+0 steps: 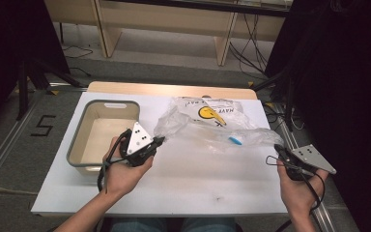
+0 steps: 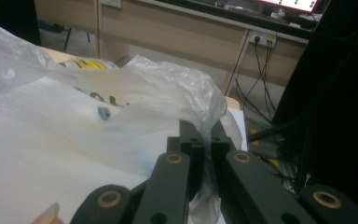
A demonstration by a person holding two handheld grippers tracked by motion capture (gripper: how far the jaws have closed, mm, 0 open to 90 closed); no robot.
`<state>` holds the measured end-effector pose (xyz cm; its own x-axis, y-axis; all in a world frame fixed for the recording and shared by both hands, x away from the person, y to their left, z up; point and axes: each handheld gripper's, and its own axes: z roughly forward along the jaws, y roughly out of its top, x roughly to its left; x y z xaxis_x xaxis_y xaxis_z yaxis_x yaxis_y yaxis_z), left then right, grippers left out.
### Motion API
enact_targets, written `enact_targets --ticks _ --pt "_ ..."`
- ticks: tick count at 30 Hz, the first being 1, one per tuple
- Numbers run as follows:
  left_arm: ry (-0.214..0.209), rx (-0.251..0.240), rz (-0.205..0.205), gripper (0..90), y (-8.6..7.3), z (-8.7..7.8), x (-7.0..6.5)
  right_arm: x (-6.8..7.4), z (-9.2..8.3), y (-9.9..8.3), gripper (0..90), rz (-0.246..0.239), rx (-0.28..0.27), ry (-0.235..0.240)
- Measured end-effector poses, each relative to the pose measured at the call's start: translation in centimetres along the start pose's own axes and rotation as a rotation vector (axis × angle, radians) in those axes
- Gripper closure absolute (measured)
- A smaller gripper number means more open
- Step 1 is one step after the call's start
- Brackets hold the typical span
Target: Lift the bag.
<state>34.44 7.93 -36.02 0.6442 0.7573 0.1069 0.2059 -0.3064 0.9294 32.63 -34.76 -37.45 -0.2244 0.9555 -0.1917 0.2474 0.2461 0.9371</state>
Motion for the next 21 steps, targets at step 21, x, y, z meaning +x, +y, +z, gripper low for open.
enact_targets --ticks 21 --pt "-0.015 -0.150 0.017 89.6 2.2 -1.8 -0.9 0.0 -0.4 1.6 90.0 0.004 -0.073 -0.013"
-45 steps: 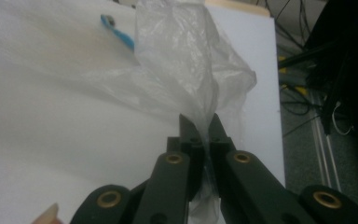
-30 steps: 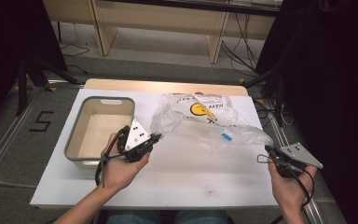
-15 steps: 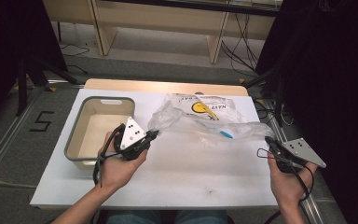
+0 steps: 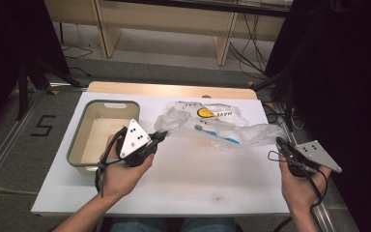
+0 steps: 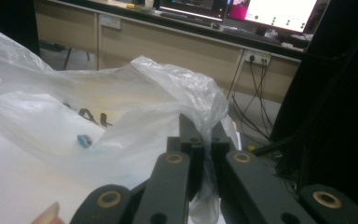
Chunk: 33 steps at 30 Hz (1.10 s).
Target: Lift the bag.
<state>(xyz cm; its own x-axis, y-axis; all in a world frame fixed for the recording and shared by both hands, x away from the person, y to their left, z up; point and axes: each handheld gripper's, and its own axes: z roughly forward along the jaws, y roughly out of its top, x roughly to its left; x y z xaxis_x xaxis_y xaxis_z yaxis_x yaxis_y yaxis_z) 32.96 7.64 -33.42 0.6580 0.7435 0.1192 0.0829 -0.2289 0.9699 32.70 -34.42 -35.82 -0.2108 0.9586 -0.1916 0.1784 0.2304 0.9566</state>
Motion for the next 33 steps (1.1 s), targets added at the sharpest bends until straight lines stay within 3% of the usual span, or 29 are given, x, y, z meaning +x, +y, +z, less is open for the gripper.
enact_targets --ticks 13,33 --pt "-0.006 -0.106 0.021 89.6 2.6 -1.0 -0.6 -0.3 -0.9 0.9 90.0 0.005 -0.043 -0.022" --pt "0.029 -0.135 0.016 89.6 4.0 -0.5 0.6 -0.5 -0.9 2.2 90.0 0.011 -0.081 -0.033"
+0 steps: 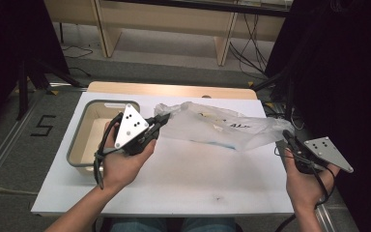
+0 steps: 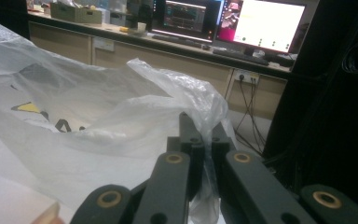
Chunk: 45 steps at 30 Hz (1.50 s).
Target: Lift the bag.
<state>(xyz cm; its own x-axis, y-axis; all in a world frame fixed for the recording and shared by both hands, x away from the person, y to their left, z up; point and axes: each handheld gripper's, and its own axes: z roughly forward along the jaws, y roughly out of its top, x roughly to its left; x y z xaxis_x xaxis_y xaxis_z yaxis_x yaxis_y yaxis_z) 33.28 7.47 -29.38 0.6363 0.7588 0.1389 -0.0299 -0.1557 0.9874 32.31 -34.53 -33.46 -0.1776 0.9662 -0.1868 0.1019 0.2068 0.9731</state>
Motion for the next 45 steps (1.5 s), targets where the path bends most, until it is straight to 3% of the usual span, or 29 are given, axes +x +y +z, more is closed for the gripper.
enact_targets --ticks 3,9,20,45 --pt "-0.023 -0.009 -0.023 89.6 0.4 -0.2 -0.1 0.0 -0.1 0.1 90.0 0.001 -0.003 -0.002" --pt "-0.009 -0.023 -0.008 89.6 1.1 -0.2 -0.1 -0.2 -0.3 0.4 90.0 0.004 -0.015 -0.009" --pt "0.027 -0.026 0.002 89.6 0.8 1.0 0.6 -0.2 -0.1 0.2 90.0 0.002 -0.005 -0.011" --pt "0.040 -0.050 0.025 89.6 1.8 1.3 0.6 -0.3 0.0 0.7 90.0 0.004 -0.018 -0.014"
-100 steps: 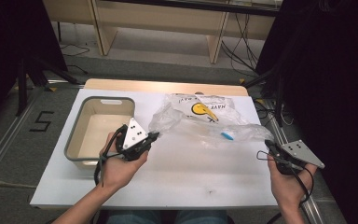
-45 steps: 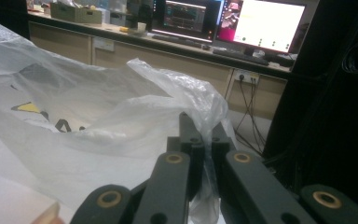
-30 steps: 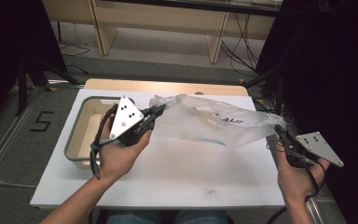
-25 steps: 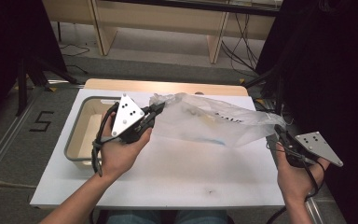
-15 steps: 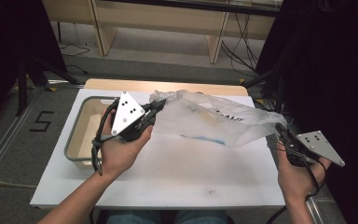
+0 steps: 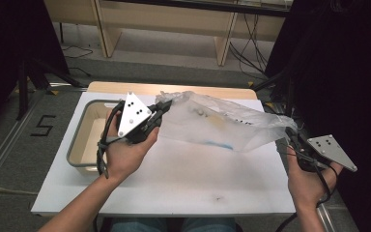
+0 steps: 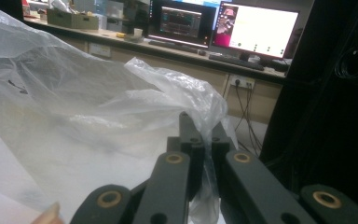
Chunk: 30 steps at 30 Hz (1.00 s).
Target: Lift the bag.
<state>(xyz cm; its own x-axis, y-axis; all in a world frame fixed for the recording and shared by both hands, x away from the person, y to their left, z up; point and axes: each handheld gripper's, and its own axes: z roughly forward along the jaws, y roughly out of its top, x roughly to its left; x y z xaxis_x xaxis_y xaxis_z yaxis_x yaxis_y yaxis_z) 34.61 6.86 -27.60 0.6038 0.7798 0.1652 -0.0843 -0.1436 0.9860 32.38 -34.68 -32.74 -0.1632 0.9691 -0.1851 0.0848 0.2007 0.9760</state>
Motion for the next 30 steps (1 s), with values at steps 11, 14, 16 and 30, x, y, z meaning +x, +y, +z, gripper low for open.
enact_targets --ticks 11,14,16,30 --pt "-0.009 -0.034 0.009 89.6 1.1 -0.2 -0.4 -0.1 -0.1 0.1 90.0 0.000 -0.003 -0.004" --pt "-0.003 -0.027 0.005 89.6 0.9 0.1 -0.2 -0.1 -0.1 0.1 90.0 0.000 -0.001 -0.003" --pt "0.003 -0.023 0.003 89.6 0.8 0.3 0.0 -0.1 0.0 0.0 90.0 0.002 -0.001 -0.002" --pt "0.079 0.078 -0.011 89.5 -1.5 3.1 2.6 0.5 2.7 0.2 90.0 0.002 0.029 0.015"
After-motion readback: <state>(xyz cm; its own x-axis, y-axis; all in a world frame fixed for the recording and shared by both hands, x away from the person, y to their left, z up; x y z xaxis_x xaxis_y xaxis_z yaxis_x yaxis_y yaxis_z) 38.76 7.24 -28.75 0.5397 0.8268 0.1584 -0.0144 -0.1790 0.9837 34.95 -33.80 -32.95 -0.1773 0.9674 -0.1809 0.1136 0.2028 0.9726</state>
